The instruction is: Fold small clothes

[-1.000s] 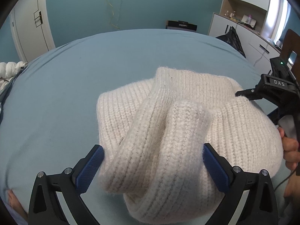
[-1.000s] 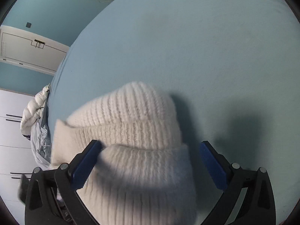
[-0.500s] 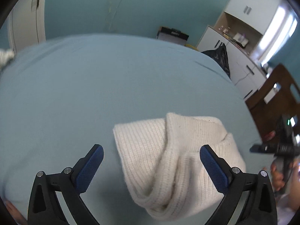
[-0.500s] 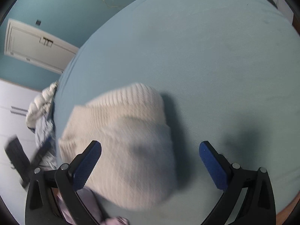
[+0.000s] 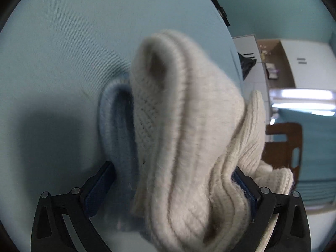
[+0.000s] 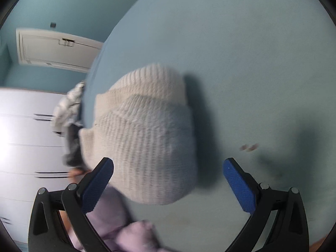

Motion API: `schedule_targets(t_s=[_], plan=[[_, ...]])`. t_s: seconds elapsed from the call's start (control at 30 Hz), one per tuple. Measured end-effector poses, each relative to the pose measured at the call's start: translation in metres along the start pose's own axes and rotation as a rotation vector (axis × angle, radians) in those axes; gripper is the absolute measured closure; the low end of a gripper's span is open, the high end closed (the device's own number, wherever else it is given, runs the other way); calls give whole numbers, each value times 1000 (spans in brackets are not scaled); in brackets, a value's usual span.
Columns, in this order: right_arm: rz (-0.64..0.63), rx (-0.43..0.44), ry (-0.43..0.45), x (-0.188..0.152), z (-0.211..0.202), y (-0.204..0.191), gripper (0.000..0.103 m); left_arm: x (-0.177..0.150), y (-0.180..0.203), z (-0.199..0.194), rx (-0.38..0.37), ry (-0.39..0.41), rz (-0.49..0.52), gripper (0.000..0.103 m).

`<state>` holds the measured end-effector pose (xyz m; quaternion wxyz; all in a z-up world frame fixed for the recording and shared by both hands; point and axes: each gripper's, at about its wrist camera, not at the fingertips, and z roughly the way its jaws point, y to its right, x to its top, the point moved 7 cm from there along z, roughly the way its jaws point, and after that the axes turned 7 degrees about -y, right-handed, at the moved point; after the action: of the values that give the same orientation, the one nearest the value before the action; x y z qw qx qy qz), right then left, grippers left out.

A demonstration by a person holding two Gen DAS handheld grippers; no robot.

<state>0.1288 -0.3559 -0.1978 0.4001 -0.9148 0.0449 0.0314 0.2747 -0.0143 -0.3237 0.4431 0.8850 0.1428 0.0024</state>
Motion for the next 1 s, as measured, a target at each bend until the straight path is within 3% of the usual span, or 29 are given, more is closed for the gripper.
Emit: schedule_targets(t_s=[0.1, 0.23, 0.3, 0.4, 0.57, 0.6, 0.7, 0.83, 1.0], plan=[[47, 104, -48, 12, 10, 14, 1, -4, 7, 5, 23, -4, 32, 0], [-22, -6, -95, 21, 23, 34, 1, -9, 19, 16, 50, -43, 52, 0], [-26, 14, -111, 22, 28, 42, 1, -9, 29, 19, 51, -23, 93, 7], [25, 130, -151, 22, 47, 50, 1, -9, 40, 23, 48, -1, 118, 18], [257, 488, -246, 15, 86, 62, 1, -9, 44, 24, 29, 1, 103, 26], [270, 513, -237, 14, 90, 61, 1, -8, 48, 23, 24, 9, 107, 29], [180, 438, -170, 18, 83, 43, 1, -4, 58, 11, 10, 51, 112, 31], [-35, 308, -119, 34, 63, -7, 2, 22, 72, 4, 67, 79, 141, 32], [-103, 197, -35, 77, 39, -36, 2, 66, 97, 12, 137, 100, 164, 32]])
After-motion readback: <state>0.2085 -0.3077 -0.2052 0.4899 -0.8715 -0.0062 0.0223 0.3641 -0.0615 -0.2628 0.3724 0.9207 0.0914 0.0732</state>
